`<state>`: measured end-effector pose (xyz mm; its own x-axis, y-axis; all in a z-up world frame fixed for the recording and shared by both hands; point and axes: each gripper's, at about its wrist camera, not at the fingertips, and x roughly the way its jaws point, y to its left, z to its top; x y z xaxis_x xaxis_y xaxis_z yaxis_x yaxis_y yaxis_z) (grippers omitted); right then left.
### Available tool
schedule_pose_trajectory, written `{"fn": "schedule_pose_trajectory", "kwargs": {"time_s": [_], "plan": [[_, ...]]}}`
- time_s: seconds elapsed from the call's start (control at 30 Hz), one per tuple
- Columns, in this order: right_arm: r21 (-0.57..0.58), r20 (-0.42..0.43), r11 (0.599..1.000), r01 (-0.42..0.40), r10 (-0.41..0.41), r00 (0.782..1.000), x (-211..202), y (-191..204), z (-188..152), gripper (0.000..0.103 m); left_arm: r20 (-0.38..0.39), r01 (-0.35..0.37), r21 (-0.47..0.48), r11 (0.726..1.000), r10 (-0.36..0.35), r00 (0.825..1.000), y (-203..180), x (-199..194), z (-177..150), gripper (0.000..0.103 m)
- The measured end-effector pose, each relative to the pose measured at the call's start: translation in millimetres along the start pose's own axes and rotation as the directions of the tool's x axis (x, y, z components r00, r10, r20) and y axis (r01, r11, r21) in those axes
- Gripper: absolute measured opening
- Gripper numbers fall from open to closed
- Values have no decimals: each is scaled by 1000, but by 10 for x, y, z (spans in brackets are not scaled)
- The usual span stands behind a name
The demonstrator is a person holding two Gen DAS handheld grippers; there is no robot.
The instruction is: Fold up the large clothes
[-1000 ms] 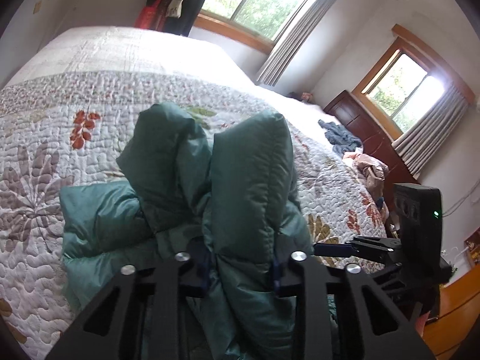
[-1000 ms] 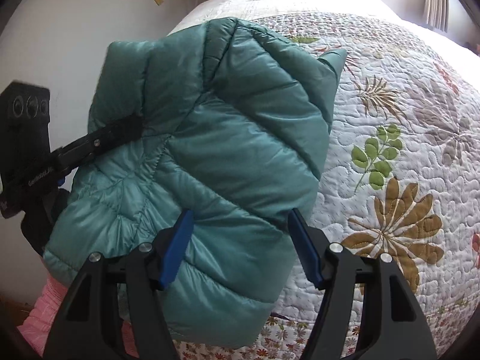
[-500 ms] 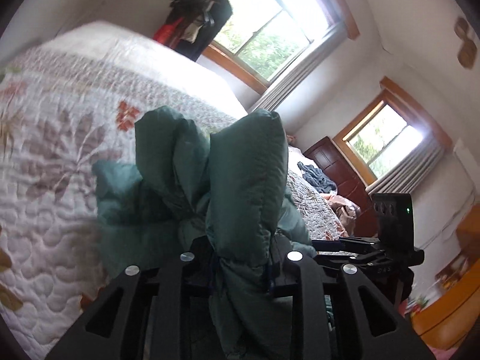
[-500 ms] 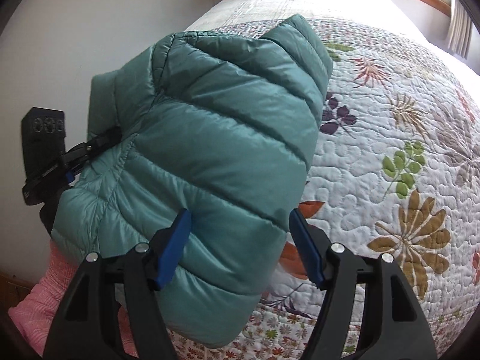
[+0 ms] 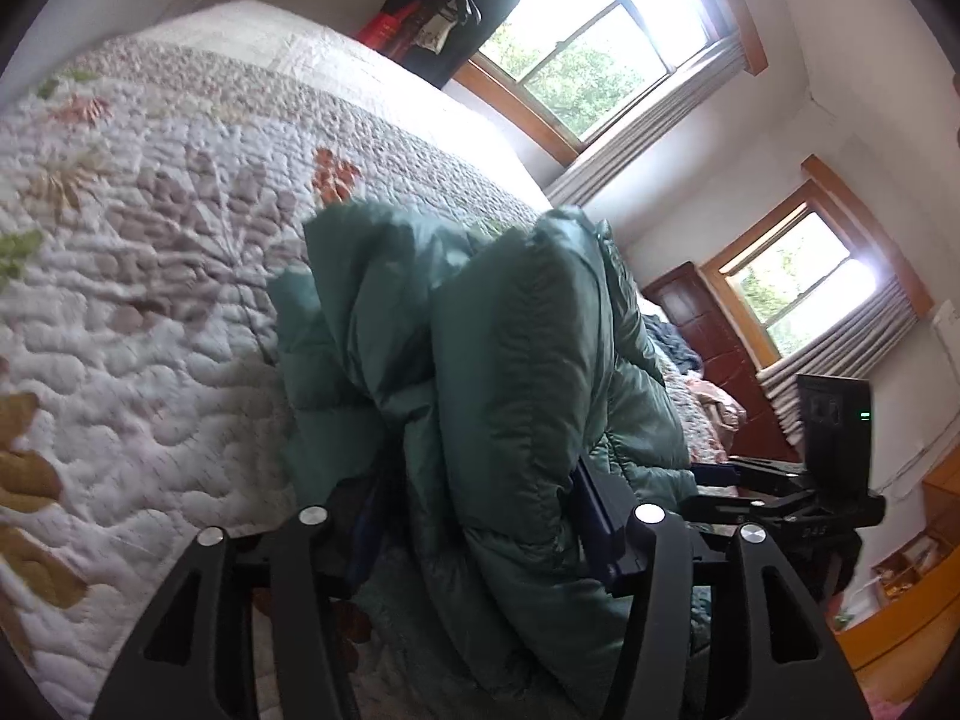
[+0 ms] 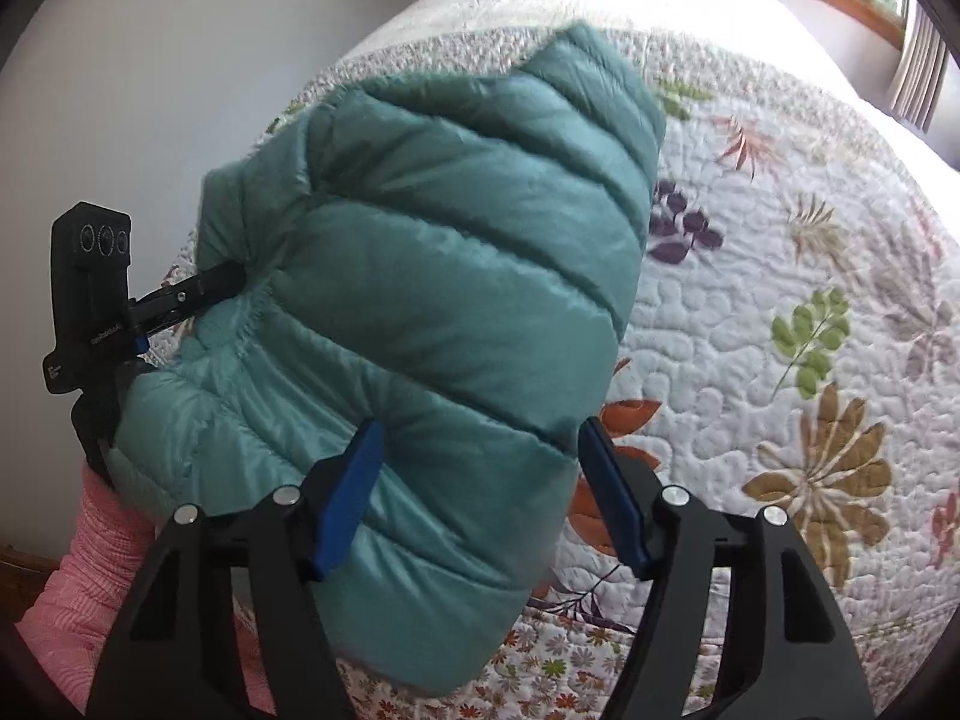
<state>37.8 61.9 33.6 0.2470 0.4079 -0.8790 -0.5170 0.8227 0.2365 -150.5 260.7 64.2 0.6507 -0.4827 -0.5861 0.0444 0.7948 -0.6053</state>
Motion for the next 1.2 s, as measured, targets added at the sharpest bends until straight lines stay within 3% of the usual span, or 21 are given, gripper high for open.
{"fn": "schedule_pose_trajectory", "kwargs": {"time_s": [0.2, 0.37, 0.5, 0.83, 1.2], "plan": [[-131, 31, 989, -68, 73, 997, -300, 480, 73, 61, 89, -140, 92, 986, 131, 987, -289, -206, 280, 66], [-239, -9, 963, -123, 124, 992, -255, 906, 32, 47, 77, -237, 148, 960, 227, 971, -392, -100, 431, 67], [-291, -77, 944, -156, 140, 987, -62, 1152, -10, 39, 49, -270, 146, 952, 266, 963, -305, -33, 457, 68], [-295, -185, 939, -179, 128, 974, 542, 1399, -222, 39, -64, -251, 91, 964, 257, 964, 65, 255, 447, 72], [-286, -158, 941, -182, 141, 977, 703, 1360, -306, 39, -136, -223, 58, 973, 229, 964, 314, 619, 383, 80]]}}
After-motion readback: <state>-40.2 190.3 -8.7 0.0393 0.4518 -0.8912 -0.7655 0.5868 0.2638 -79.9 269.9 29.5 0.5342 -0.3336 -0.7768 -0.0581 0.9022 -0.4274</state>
